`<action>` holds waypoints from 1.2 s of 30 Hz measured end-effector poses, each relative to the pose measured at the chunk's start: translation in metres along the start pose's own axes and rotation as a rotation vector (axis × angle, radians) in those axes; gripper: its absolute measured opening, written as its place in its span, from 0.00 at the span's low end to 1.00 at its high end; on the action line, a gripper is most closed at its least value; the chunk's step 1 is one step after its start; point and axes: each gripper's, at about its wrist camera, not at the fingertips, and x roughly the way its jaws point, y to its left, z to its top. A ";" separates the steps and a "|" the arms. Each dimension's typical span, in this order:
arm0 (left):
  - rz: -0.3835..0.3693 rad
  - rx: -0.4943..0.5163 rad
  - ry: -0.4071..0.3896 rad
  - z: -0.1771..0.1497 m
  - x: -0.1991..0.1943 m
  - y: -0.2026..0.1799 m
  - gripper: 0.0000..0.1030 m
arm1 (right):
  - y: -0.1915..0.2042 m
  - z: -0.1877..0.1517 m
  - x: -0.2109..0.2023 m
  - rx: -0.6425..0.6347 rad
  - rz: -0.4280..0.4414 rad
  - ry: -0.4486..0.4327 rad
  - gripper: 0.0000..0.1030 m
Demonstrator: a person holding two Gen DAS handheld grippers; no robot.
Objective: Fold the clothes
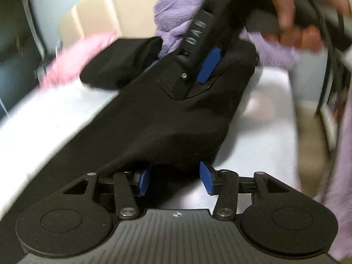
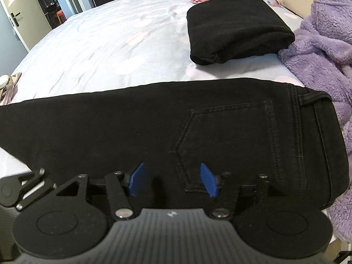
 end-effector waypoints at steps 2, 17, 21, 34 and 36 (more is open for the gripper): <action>-0.015 0.029 0.011 0.003 0.006 -0.002 0.43 | -0.001 0.001 0.001 -0.001 0.001 0.001 0.60; -0.319 -0.516 0.120 -0.025 -0.018 0.046 0.02 | -0.001 0.006 0.012 -0.042 -0.037 0.038 0.60; -0.306 -0.536 0.120 -0.038 -0.012 0.026 0.00 | 0.001 0.005 0.015 -0.067 -0.050 0.046 0.61; -0.120 -0.521 0.134 -0.042 -0.089 0.088 0.00 | 0.039 0.012 -0.011 -0.126 0.019 -0.027 0.61; -0.072 -0.521 0.163 -0.051 -0.107 0.107 0.00 | 0.051 0.017 -0.011 -0.152 0.034 -0.029 0.61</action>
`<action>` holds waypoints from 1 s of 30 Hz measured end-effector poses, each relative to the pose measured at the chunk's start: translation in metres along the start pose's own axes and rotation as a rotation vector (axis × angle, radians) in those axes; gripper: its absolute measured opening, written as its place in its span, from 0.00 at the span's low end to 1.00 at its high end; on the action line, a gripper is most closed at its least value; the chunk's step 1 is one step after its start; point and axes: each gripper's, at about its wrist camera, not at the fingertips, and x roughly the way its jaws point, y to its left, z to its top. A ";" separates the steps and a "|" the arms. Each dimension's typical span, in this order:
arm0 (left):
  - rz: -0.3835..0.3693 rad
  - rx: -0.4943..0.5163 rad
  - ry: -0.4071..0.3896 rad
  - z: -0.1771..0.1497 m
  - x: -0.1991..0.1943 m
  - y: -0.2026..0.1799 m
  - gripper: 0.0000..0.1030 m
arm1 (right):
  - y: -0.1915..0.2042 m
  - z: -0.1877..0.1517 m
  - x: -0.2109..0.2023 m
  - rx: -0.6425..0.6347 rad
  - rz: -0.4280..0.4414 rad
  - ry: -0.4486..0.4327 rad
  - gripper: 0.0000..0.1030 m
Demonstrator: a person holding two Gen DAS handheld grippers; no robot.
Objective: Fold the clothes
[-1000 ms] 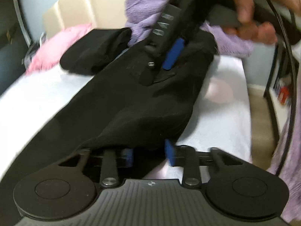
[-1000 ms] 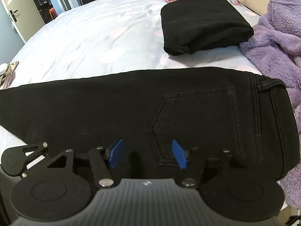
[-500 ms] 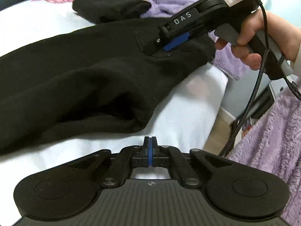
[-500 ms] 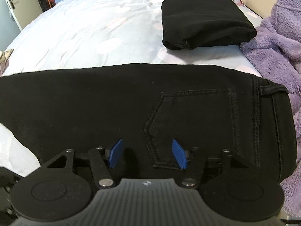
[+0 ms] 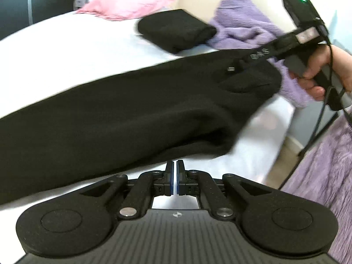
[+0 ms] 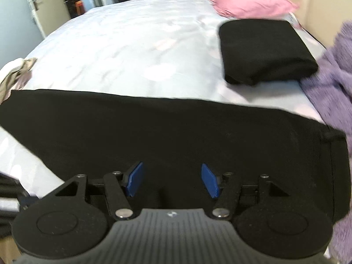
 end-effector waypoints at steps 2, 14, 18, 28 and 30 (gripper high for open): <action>0.044 -0.016 0.010 -0.001 -0.019 0.022 0.01 | 0.011 0.006 0.002 -0.020 0.015 0.003 0.61; 0.373 -0.208 0.036 -0.018 -0.106 0.195 0.28 | 0.087 0.047 0.021 -0.161 0.086 0.022 0.64; 0.492 -0.264 0.038 -0.022 -0.129 0.252 0.39 | 0.121 0.064 0.039 -0.223 0.110 0.046 0.64; 0.613 -0.281 0.021 -0.016 -0.121 0.366 0.48 | 0.183 0.095 0.094 -0.420 0.167 0.068 0.64; 0.587 -0.225 0.010 -0.013 -0.114 0.375 0.48 | 0.191 0.103 0.105 -0.478 0.206 0.042 0.64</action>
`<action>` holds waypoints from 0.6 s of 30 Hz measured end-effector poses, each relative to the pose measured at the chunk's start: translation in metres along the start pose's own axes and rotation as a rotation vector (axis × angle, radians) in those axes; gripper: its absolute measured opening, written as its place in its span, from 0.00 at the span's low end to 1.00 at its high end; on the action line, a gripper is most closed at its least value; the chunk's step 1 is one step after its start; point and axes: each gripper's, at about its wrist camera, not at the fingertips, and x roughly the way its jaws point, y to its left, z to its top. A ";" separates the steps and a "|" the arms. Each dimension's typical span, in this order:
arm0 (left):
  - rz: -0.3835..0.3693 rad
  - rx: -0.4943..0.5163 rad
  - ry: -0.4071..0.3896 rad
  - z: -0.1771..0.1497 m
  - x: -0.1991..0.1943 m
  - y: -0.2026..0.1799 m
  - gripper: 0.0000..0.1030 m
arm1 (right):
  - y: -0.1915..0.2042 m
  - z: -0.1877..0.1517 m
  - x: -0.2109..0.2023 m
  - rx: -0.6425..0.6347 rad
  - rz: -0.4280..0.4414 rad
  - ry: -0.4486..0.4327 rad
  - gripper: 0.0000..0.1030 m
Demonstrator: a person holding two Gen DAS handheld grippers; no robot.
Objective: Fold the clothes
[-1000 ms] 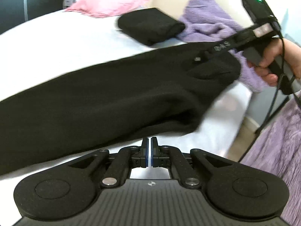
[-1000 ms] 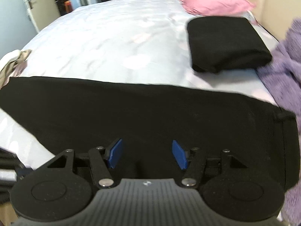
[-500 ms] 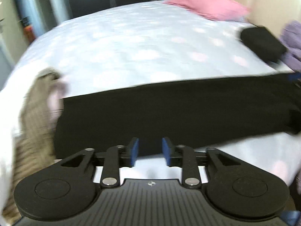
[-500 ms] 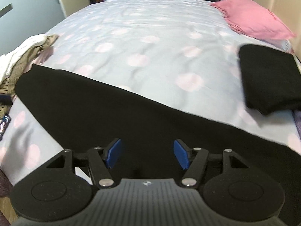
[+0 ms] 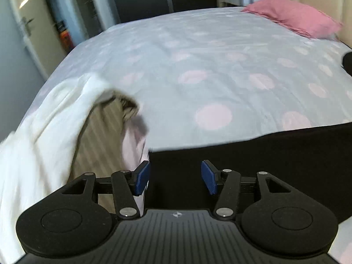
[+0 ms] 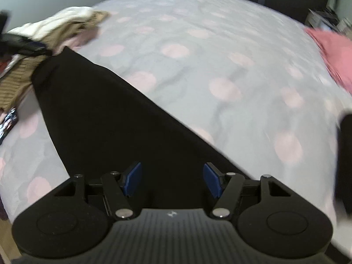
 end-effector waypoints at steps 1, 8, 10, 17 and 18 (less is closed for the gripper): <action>-0.023 0.038 -0.014 0.004 0.004 -0.001 0.48 | 0.000 0.005 0.006 -0.031 0.012 -0.005 0.64; -0.109 0.301 0.036 0.006 0.039 -0.017 0.53 | -0.003 0.036 0.048 -0.120 0.062 -0.005 0.57; -0.111 0.304 0.038 0.001 0.046 -0.018 0.57 | -0.005 0.042 0.059 -0.109 0.085 0.006 0.49; -0.085 0.271 0.020 0.003 0.060 -0.013 0.71 | 0.001 0.043 0.080 -0.140 0.098 0.043 0.48; -0.084 0.273 0.020 0.002 0.061 -0.013 0.72 | 0.001 0.043 0.080 -0.137 0.096 0.045 0.48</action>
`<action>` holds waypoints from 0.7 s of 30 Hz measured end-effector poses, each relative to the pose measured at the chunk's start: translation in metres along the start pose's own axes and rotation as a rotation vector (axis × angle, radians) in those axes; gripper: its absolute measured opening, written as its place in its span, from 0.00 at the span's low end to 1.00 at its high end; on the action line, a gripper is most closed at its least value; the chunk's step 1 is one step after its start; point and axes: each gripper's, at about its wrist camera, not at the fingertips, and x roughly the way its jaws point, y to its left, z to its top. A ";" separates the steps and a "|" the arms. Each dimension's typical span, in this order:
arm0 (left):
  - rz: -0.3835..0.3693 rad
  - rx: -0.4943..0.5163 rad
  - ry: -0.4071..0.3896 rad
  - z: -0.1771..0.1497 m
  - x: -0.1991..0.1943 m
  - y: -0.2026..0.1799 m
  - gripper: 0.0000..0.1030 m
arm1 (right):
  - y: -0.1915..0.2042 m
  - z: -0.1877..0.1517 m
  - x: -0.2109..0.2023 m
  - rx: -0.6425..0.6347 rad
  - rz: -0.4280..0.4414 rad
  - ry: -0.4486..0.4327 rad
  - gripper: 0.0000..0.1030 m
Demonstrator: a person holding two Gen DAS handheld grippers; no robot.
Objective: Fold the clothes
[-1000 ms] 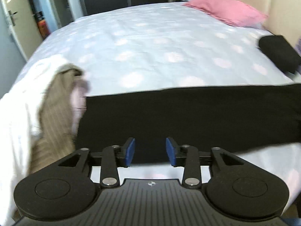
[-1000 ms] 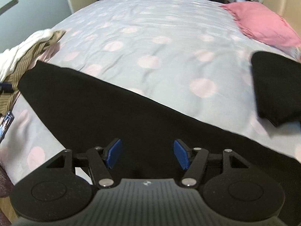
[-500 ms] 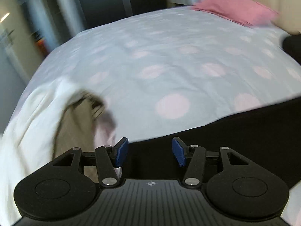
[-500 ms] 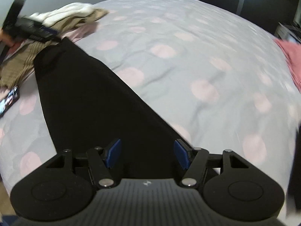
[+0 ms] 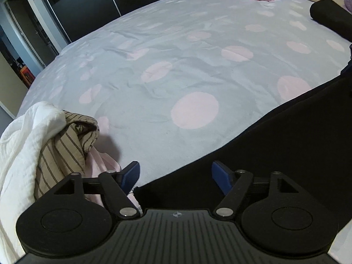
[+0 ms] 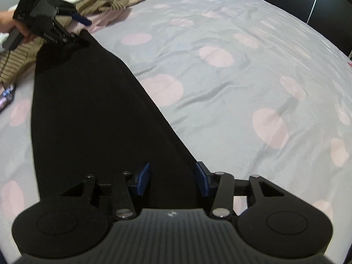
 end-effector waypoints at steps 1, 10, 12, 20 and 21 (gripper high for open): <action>0.000 0.002 0.002 0.000 0.001 0.000 0.72 | 0.000 -0.001 0.000 0.003 -0.002 0.003 0.48; -0.116 0.035 0.065 0.000 -0.014 -0.011 0.00 | 0.001 -0.004 -0.004 0.022 -0.010 0.018 0.21; -0.155 0.037 0.056 -0.003 -0.027 -0.015 0.00 | 0.004 -0.004 -0.008 0.017 -0.012 0.020 0.21; -0.034 -0.067 0.024 -0.015 -0.050 -0.007 0.00 | 0.009 -0.002 -0.009 0.020 -0.030 0.040 0.23; -0.014 -0.117 0.029 -0.016 -0.050 0.003 0.08 | 0.009 -0.001 -0.009 0.021 -0.032 0.043 0.24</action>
